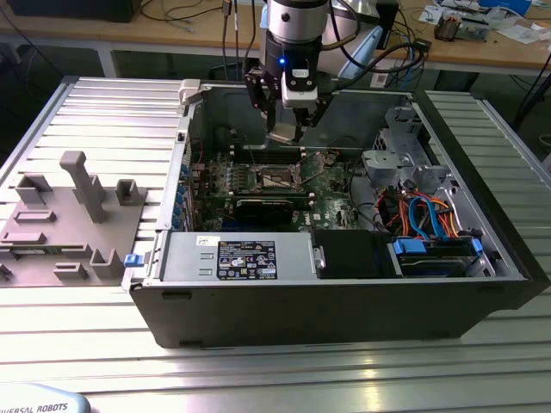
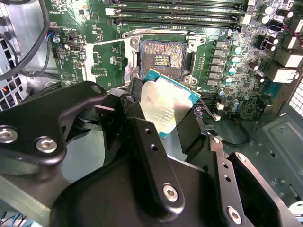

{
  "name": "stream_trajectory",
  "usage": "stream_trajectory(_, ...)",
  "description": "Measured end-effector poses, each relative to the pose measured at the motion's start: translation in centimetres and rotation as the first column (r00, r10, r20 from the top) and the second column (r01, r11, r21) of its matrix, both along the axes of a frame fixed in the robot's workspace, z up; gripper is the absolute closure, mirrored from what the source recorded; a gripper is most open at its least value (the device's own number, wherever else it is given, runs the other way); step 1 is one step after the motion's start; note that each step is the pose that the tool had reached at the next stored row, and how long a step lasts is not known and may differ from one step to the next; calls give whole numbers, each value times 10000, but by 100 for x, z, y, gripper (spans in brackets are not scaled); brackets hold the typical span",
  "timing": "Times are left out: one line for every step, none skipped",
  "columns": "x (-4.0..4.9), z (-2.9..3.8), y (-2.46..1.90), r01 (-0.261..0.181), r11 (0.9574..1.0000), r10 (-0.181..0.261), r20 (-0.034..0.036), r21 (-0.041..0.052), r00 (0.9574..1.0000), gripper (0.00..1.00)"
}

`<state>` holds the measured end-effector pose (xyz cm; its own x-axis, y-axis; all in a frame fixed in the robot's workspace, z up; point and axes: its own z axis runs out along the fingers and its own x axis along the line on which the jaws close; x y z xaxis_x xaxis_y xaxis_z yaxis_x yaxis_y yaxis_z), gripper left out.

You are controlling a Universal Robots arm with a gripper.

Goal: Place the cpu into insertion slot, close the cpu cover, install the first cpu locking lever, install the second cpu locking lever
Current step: 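Place the cpu into insertion slot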

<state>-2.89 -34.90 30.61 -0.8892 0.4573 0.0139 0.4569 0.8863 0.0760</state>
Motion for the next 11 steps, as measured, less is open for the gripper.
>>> stream_trajectory(0,0,0,6,10000,-6,0,0,10000,46)
stream_trajectory(0,0,0,14,10000,-14,0,0,10000,46)
stream_trajectory(0,-1,0,22,10000,-22,0,0,10000,46)
stream_trajectory(0,-1,0,25,10000,-25,0,0,10000,46)
stream_trajectory(0,-1,0,31,10000,-31,0,0,10000,46)
stream_trajectory(0,-1,0,35,10000,-35,0,0,10000,46)
stream_trajectory(0,-1,0,39,10000,-39,0,0,10000,46)
stream_trajectory(0,-1,0,42,10000,-42,0,0,10000,46)
stream_trajectory(0,-2,0,47,10000,-47,0,0,10000,46)
stream_trajectory(0,-2,0,55,10000,-55,0,0,10000,46)
stream_trajectory(0,-2,0,59,10000,-59,0,0,10000,46)
